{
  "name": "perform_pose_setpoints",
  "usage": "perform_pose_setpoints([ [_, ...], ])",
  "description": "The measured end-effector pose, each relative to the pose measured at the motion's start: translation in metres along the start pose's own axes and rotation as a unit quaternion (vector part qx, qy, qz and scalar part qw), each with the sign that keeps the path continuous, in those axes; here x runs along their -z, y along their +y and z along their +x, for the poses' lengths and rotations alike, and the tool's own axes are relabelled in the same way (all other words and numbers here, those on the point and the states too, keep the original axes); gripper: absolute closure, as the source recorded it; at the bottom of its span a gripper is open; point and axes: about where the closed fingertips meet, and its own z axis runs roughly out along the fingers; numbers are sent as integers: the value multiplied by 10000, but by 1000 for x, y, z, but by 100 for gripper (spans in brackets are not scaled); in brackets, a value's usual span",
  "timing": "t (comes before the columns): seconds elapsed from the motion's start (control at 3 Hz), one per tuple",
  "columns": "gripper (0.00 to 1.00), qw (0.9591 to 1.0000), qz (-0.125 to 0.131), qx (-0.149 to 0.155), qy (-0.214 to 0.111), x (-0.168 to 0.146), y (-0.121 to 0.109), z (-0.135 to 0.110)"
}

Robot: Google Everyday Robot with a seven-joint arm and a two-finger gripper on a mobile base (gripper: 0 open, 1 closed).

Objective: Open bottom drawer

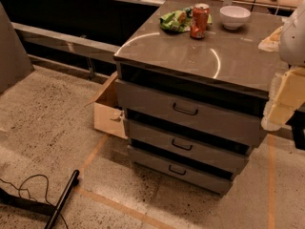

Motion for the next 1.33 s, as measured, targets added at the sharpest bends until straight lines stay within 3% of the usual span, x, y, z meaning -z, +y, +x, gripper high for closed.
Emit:
perform_pose_setpoints([
  [0.33, 0, 10000, 1, 0, 0, 0, 0, 0],
  [0.67, 0, 10000, 44, 59, -8, -23, 2, 3],
  [1.0, 0, 9999, -72, 80, -76, -92, 15, 11],
  [1.33, 0, 9981, -444, 50, -428, -187, 36, 16],
])
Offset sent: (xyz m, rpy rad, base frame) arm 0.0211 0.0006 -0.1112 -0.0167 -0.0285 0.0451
